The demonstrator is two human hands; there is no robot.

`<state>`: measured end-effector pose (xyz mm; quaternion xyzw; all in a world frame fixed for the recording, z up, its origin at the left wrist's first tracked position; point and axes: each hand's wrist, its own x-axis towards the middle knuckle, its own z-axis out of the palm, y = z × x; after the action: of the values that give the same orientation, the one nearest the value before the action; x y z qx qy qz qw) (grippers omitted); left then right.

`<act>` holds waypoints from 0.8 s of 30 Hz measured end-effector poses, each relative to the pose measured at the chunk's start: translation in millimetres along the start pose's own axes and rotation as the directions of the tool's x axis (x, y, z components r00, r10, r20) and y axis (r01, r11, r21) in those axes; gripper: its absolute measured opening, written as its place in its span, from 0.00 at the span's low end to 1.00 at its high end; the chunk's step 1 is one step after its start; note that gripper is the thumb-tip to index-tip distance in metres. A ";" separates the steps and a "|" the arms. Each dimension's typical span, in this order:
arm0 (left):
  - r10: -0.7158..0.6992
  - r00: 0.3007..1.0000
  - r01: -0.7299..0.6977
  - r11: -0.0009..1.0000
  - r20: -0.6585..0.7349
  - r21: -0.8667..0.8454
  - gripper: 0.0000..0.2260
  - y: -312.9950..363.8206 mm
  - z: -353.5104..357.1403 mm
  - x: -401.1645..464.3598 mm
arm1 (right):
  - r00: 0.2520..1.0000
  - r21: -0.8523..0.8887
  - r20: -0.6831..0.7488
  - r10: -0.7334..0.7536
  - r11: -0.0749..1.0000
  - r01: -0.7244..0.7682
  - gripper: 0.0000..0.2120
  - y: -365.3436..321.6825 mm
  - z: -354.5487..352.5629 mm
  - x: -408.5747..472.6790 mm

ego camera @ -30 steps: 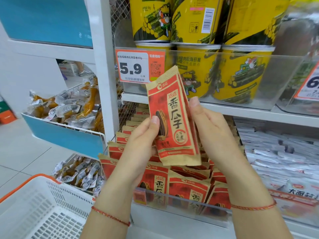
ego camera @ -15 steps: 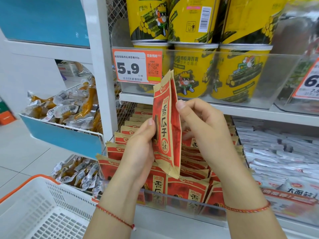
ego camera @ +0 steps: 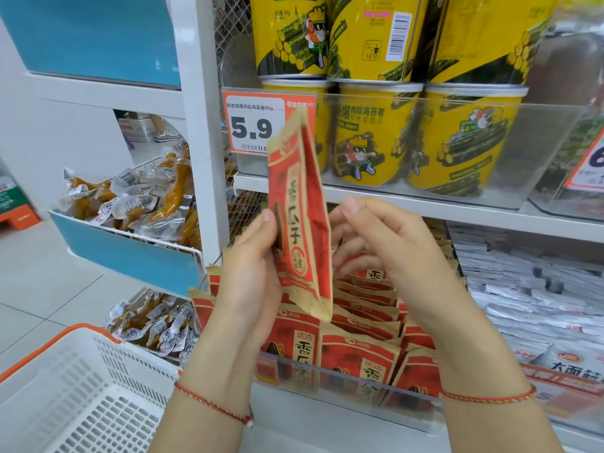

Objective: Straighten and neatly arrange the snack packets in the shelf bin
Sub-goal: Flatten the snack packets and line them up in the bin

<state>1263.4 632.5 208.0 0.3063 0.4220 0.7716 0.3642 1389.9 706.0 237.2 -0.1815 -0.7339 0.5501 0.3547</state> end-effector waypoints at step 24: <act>0.120 0.981 -0.146 0.974 -0.151 -0.174 0.15 4.0 -13.9 7.2 | 0.978 -0.134 0.194 0.077 0.990 -0.051 0.12 6.4 2.3 -2.9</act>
<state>1247.5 630.9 206.3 0.2443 0.3519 0.8495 0.3080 1389.5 704.7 229.9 -0.1717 -0.7934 0.5281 0.2495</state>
